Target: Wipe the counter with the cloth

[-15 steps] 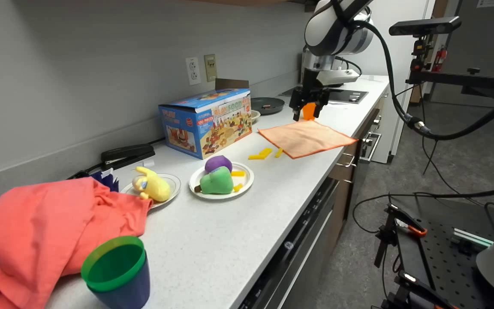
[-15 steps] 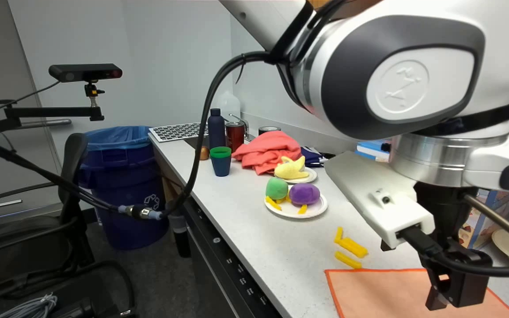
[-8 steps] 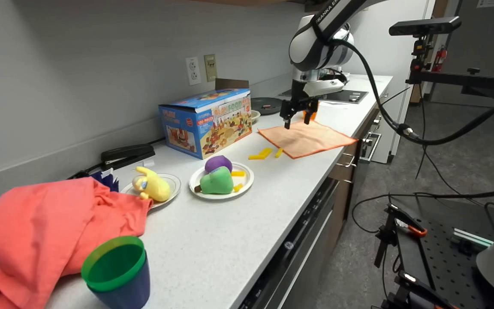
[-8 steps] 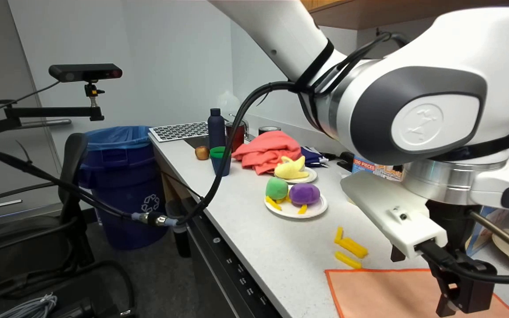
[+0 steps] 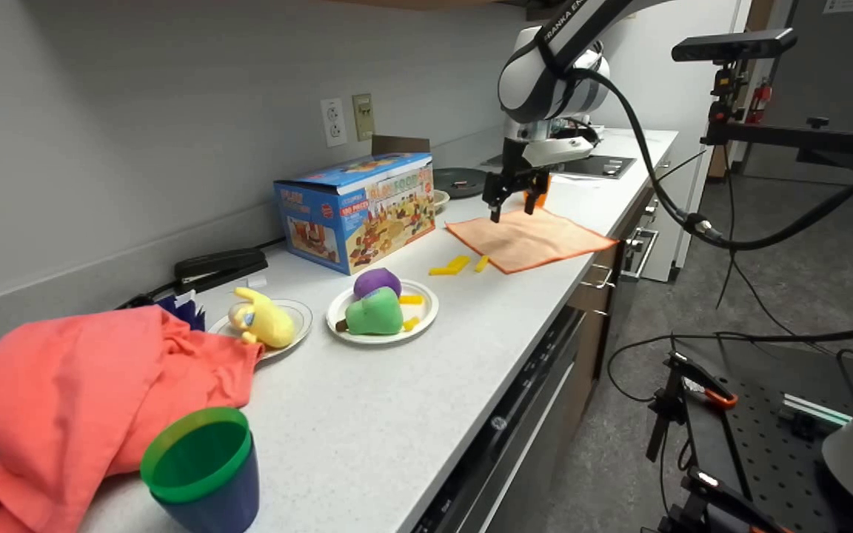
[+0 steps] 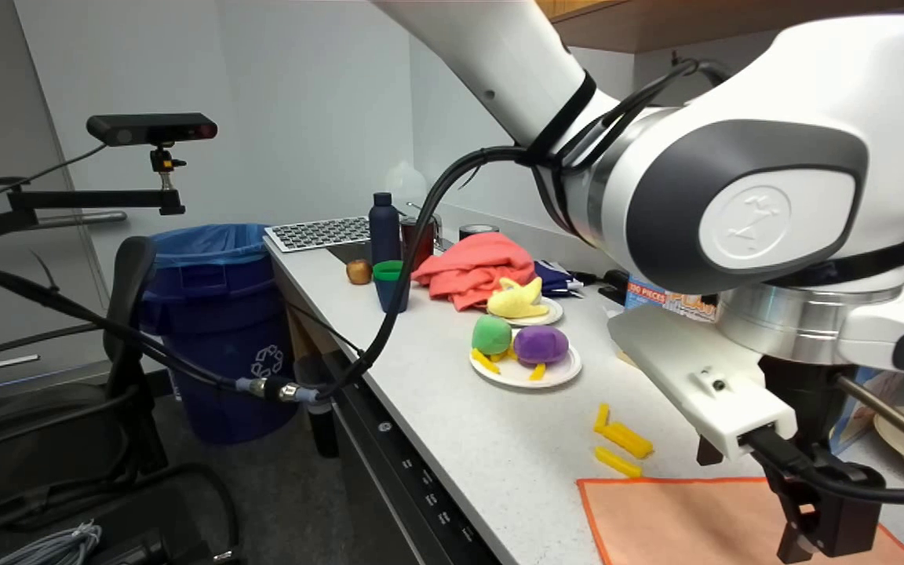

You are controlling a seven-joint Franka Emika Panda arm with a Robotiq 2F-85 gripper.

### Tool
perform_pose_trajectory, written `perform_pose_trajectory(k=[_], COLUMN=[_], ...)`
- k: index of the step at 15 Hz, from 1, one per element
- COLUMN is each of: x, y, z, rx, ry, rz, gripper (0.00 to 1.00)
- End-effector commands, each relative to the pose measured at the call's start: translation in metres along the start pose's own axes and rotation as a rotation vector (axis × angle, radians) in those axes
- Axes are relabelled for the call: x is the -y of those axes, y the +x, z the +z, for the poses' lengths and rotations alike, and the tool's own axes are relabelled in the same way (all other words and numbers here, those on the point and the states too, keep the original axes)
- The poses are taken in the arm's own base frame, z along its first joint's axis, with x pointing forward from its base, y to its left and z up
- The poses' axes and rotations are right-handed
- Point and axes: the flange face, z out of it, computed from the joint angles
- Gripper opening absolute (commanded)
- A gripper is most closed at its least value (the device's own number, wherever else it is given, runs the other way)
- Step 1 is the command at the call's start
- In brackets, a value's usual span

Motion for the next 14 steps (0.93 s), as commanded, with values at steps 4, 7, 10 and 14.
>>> perform_pose_trajectory(k=[4,7,10,14], x=[0.002,0.015,0.029,0.037], y=[0.021,0.028,0.033,0.042], z=[0.027,0.043,0.057,0.068], rx=[-0.031,-0.031,-0.016,-0.004], ry=[-0.015,-0.039,-0.047,-0.054], rz=[0.055,0.033,0.004,-0.006], gripper=[1.0,1.0,1.0,1.0])
